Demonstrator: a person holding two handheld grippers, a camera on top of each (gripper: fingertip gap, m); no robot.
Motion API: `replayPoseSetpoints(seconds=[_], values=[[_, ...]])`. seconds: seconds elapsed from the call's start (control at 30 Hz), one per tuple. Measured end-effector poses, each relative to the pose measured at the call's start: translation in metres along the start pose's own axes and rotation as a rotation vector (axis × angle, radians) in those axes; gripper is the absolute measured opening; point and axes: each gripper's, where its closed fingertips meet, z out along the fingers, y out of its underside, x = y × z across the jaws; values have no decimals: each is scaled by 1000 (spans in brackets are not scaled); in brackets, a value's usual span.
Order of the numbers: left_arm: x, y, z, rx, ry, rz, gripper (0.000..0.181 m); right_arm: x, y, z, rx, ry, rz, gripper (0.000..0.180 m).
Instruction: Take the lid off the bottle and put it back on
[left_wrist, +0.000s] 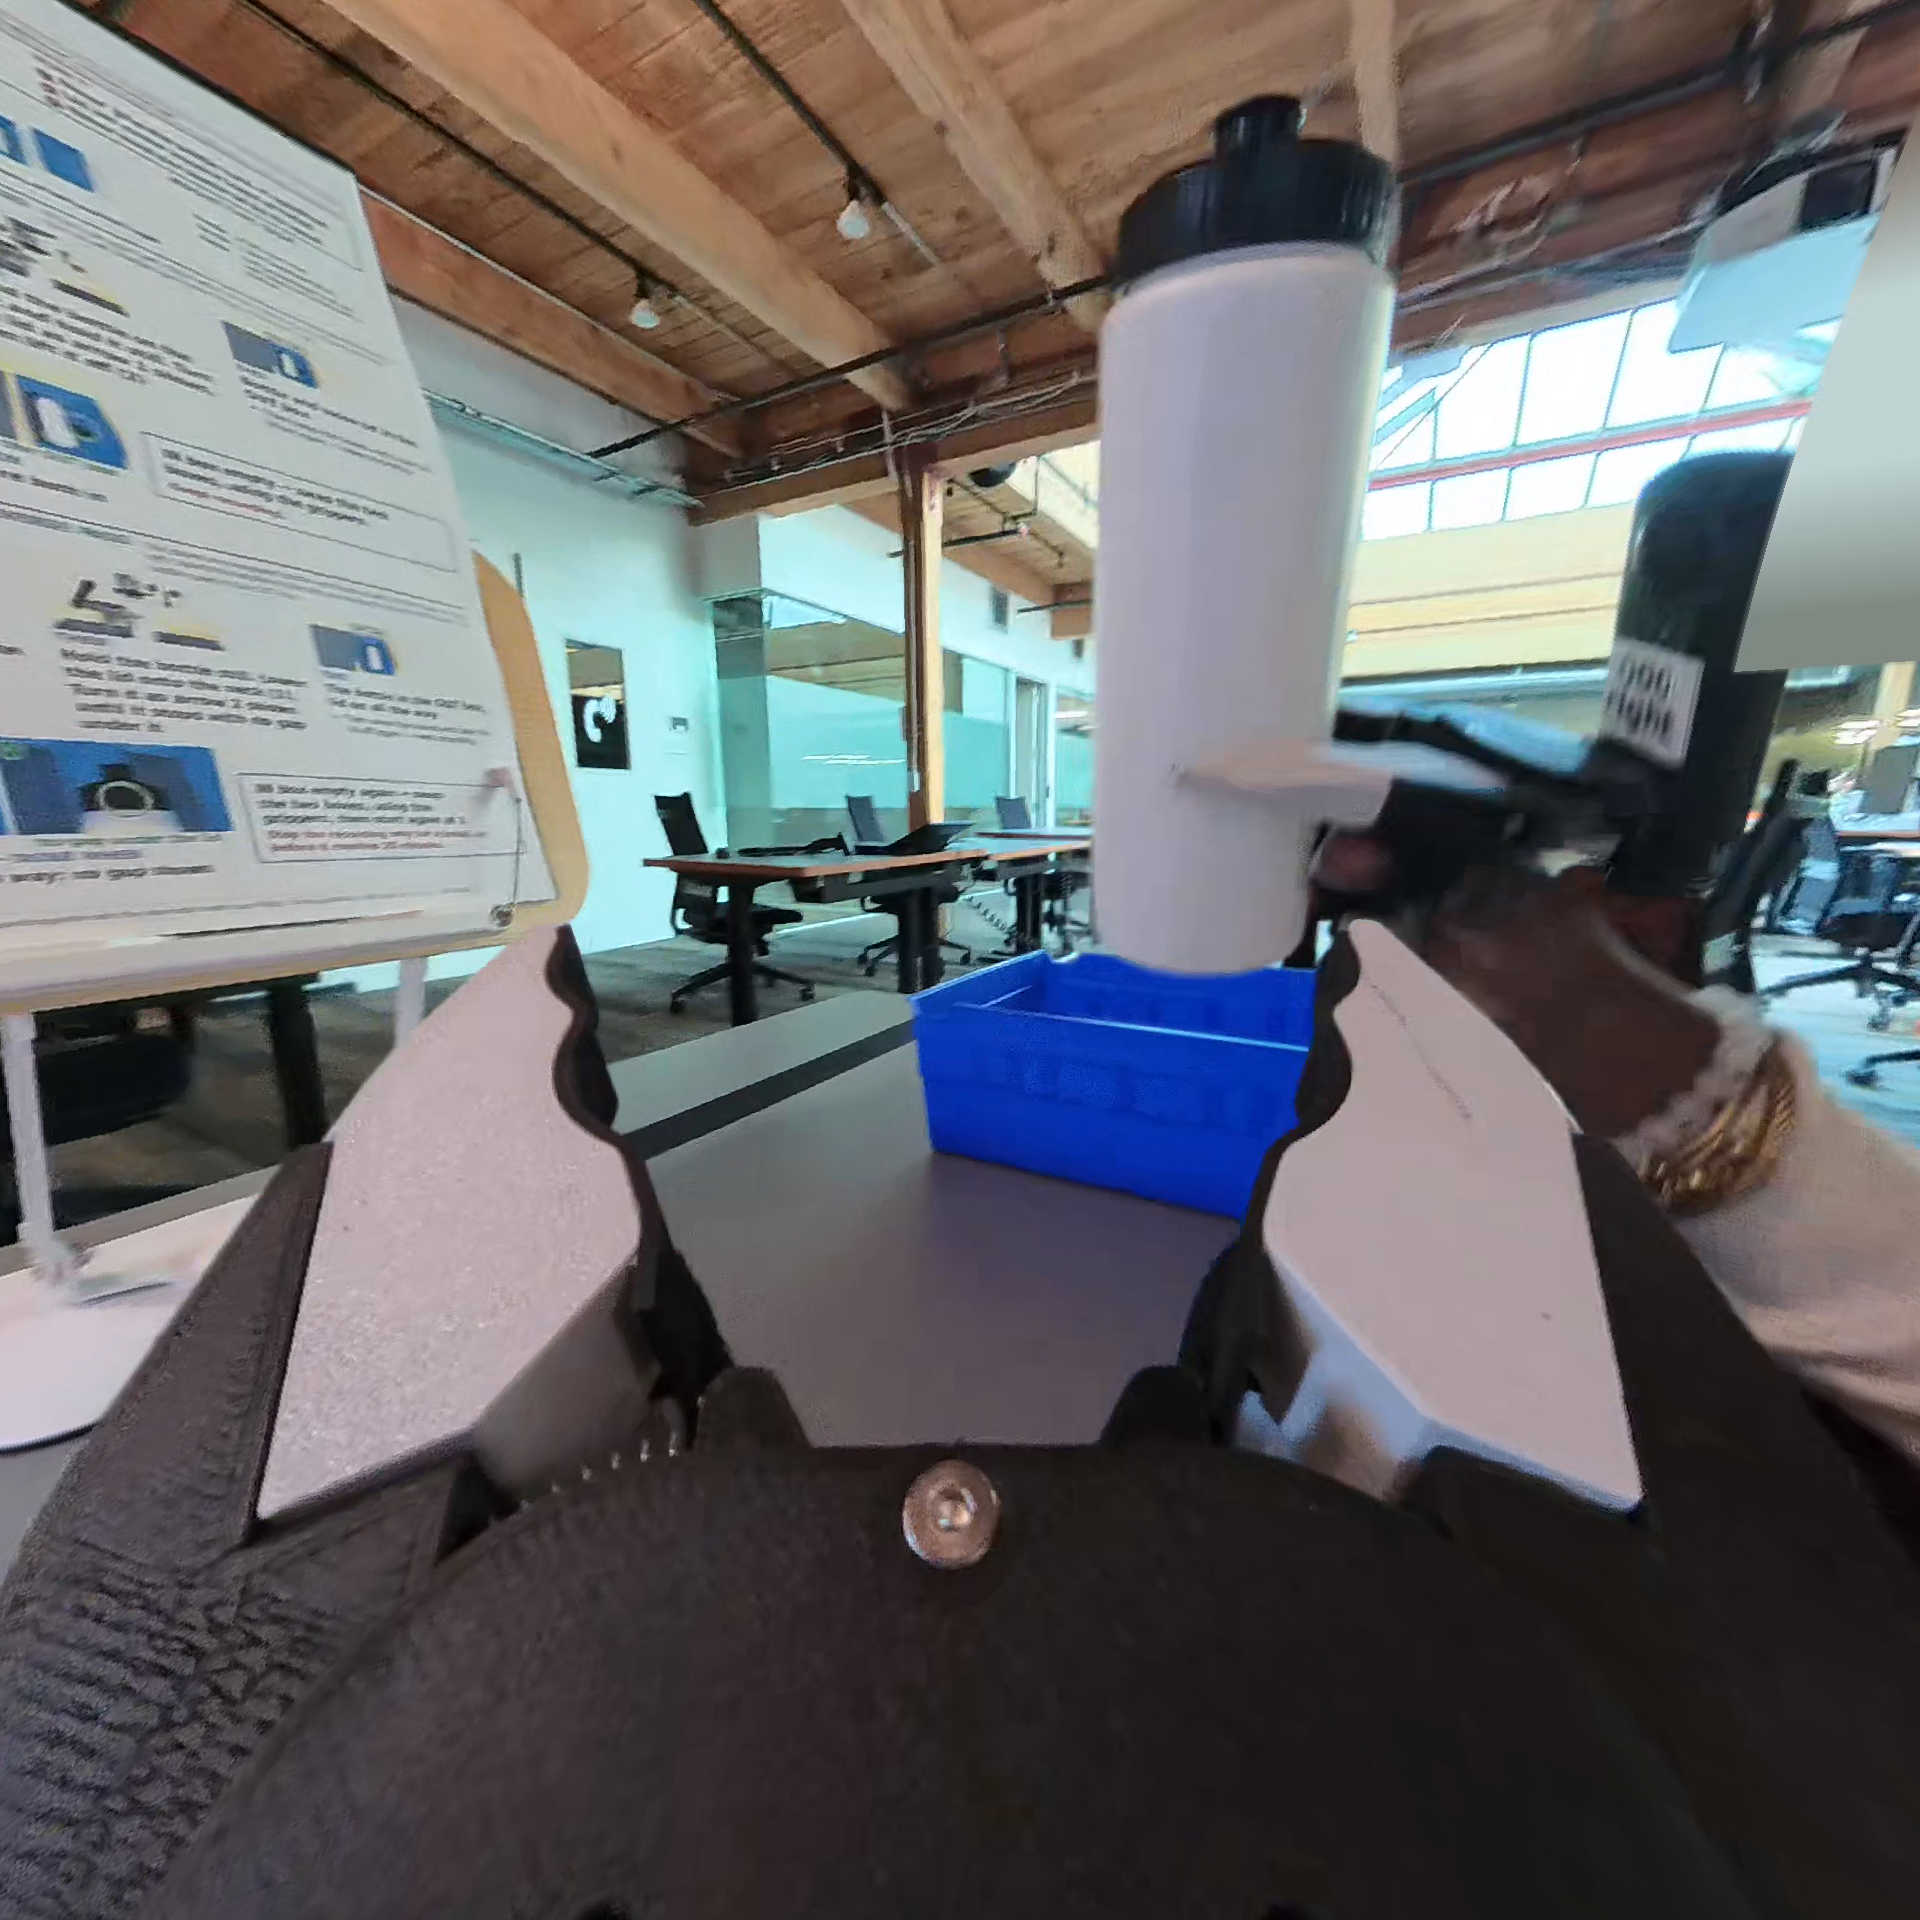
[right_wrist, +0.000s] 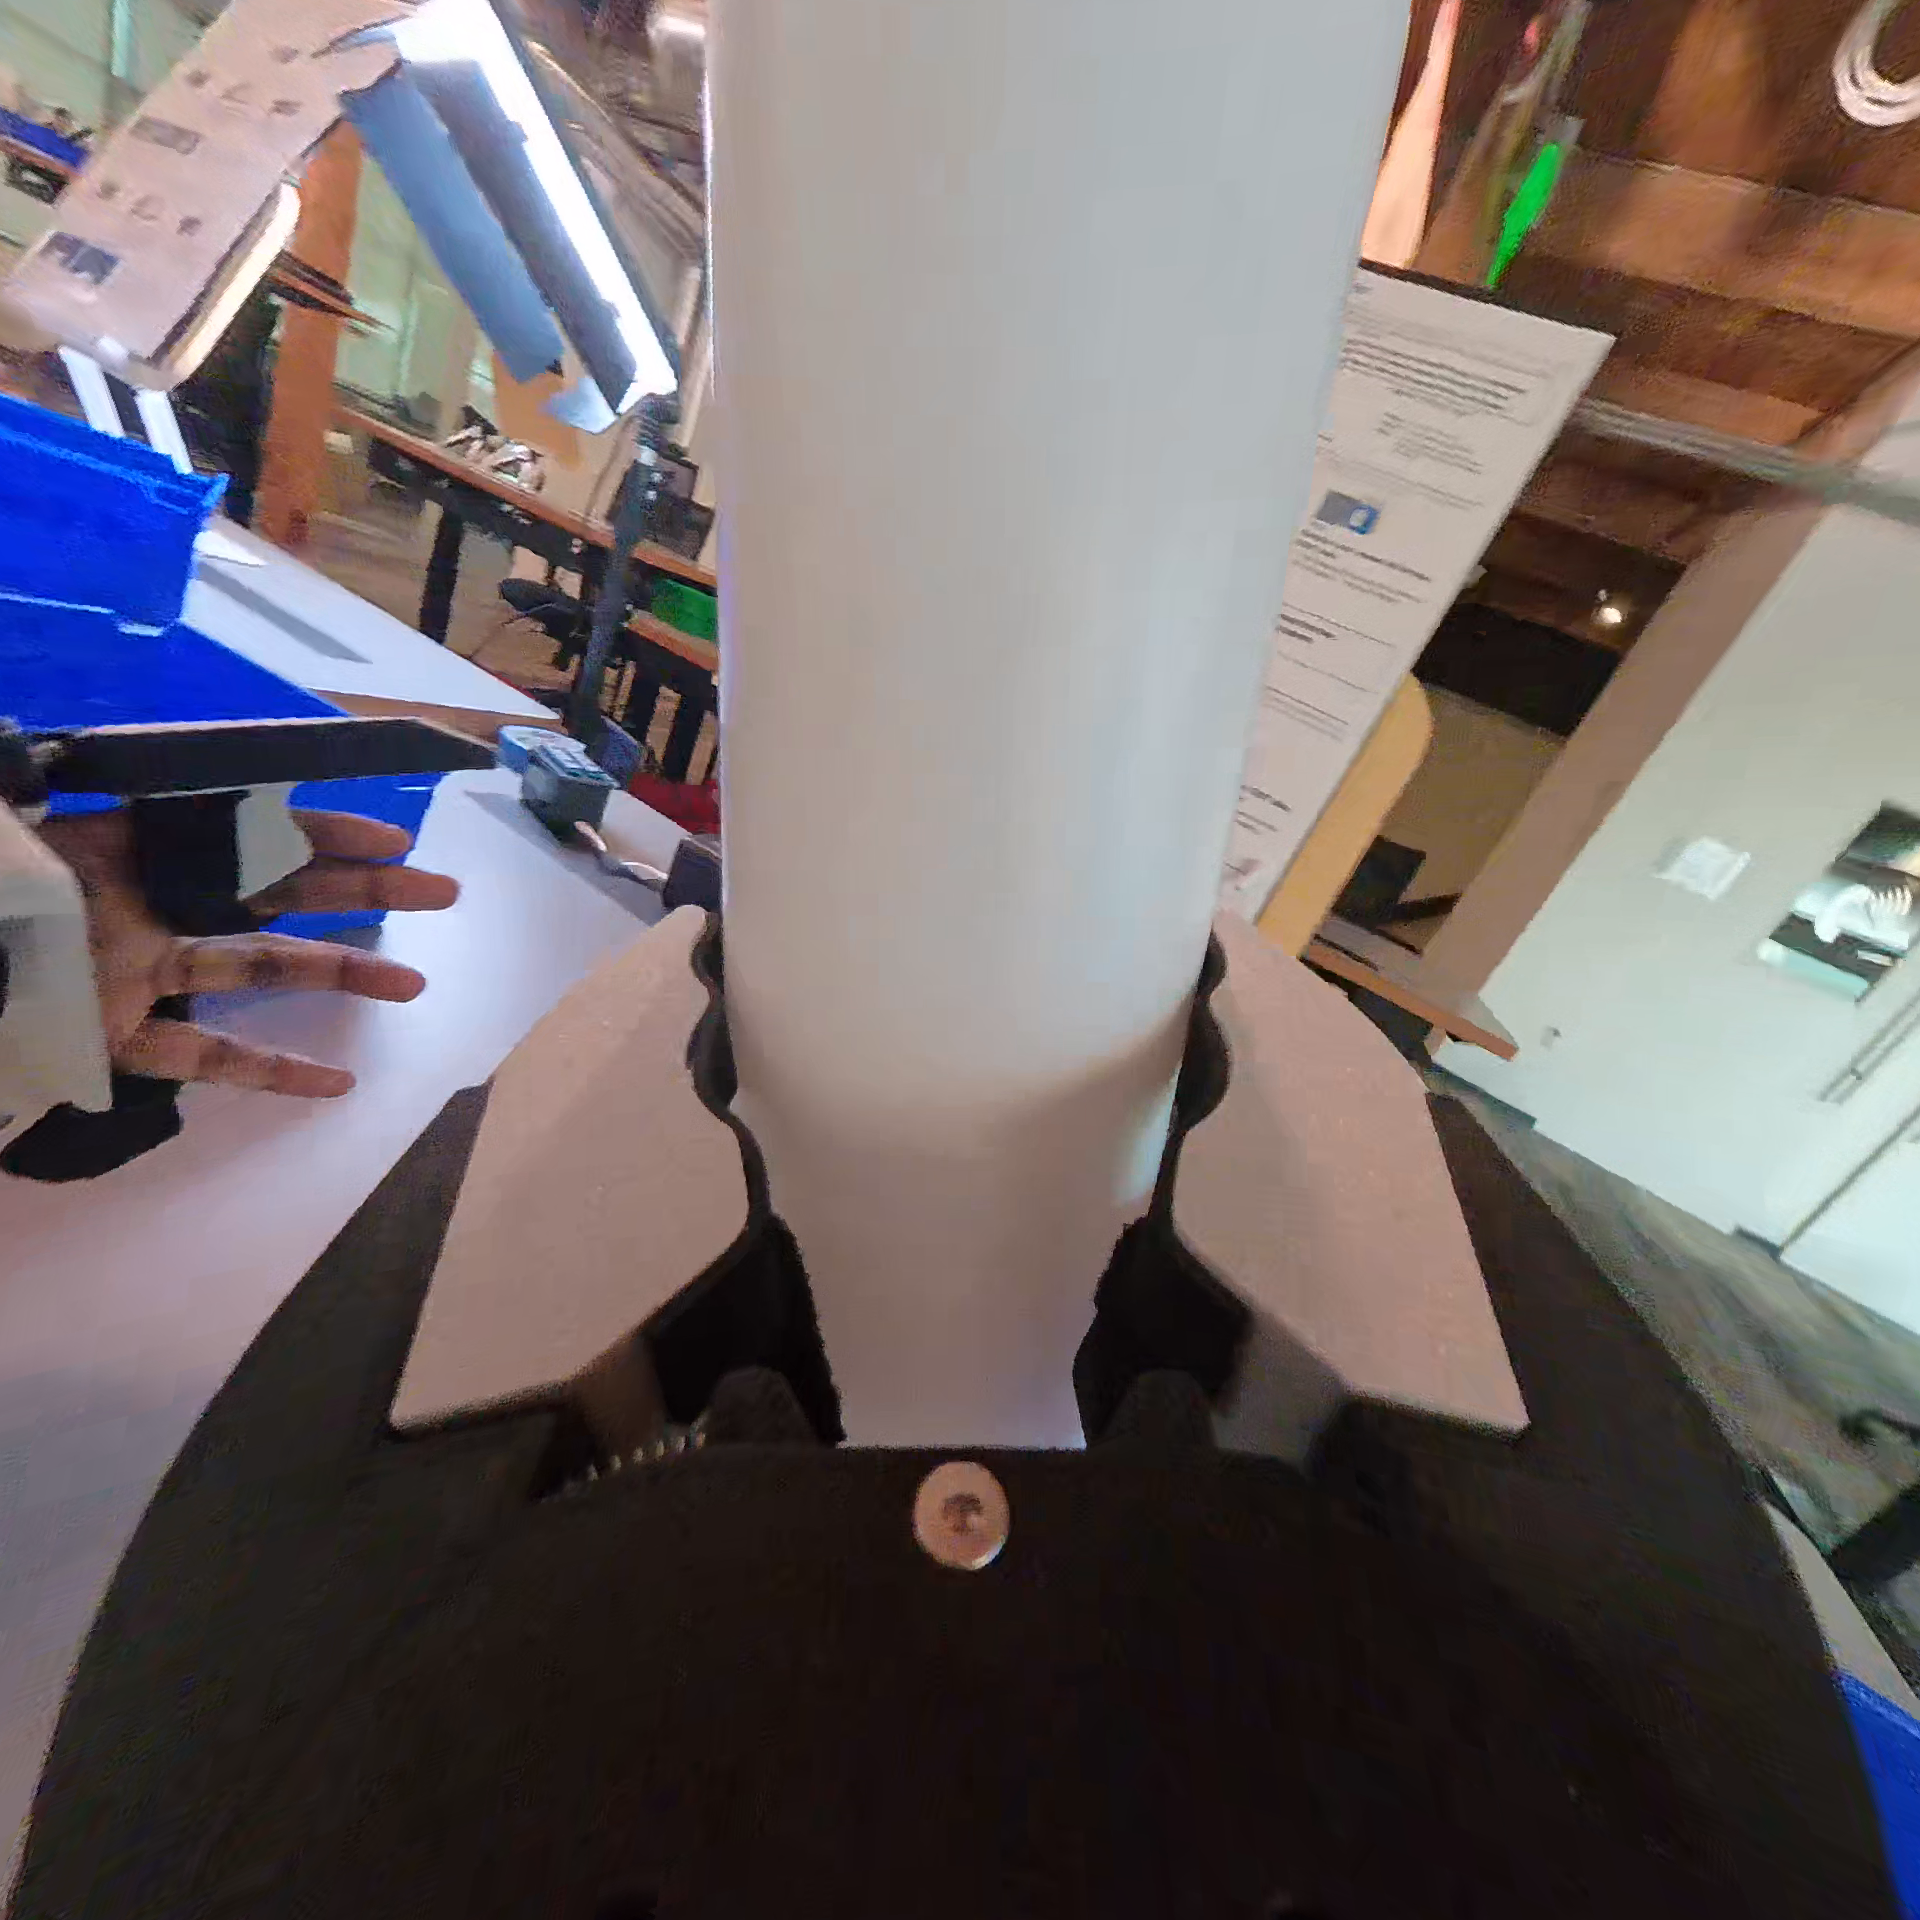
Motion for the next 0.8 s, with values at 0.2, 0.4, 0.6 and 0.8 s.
replayPoseSetpoints(seconds=[0.2,0.4,0.6,0.8], values=[[-3,25,4,-103,-19,43,128,116,63,-48,-414,144,158,85],[7,38,6,-170,14,153,127,135,185,-100,-894,111,403,86],[11,48,7,-210,31,200,126,118,245,-127,-1147,77,496,85],[16,47,7,-222,45,220,124,127,238,-118,-1104,120,437,72]])
